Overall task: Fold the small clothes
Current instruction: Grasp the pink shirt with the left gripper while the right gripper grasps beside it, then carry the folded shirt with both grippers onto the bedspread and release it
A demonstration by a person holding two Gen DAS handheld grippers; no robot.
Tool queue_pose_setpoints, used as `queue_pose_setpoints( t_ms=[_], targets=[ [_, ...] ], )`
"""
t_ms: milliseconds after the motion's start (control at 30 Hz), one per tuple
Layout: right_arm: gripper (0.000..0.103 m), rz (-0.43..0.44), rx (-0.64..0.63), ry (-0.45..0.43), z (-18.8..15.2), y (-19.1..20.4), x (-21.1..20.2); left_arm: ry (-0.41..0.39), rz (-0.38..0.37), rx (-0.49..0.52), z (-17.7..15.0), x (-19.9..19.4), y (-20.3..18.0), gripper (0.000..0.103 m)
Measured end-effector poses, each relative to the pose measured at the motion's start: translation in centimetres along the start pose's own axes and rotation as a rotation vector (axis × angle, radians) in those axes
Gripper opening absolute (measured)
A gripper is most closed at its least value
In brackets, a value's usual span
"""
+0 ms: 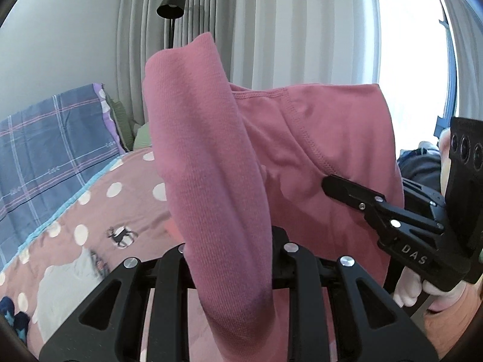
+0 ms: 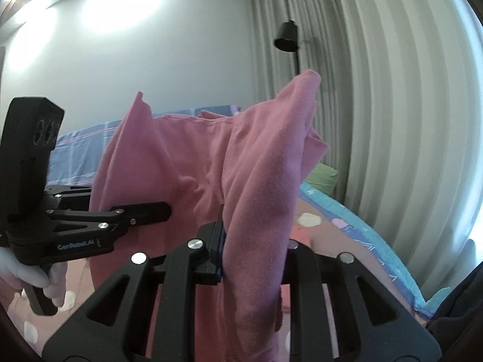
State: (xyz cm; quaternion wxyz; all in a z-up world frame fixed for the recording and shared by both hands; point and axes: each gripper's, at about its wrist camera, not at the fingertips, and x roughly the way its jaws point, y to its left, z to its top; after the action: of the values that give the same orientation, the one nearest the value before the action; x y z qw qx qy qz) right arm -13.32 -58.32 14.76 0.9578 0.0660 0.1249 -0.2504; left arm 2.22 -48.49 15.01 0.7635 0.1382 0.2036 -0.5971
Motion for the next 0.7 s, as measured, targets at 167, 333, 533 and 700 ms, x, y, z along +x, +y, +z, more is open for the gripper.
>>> queue_pose_setpoints(
  t_ms=[167,333,533,700],
  targets=[
    [0.018,-0.050,0.027,0.033,1.4,-2.0,3.8,0.029,0.011,-0.021,1.7,3.7,1.2,0.024],
    [0.019,-0.098,0.015,0.076,2.1,-2.3,8.8,0.049,0.048,-0.080,2.2,7.8,3.7,0.025],
    [0.031,-0.278,-0.026,0.176,1.2,-3.2,17.0,0.153,0.283,-0.070,0.4,15.1,7.6,0.053],
    [0.045,-0.426,0.017,0.334,-4.6,-6.6,20.6,0.310,0.233,-0.078,-7.5,18.0,9.9,0.053]
  ],
)
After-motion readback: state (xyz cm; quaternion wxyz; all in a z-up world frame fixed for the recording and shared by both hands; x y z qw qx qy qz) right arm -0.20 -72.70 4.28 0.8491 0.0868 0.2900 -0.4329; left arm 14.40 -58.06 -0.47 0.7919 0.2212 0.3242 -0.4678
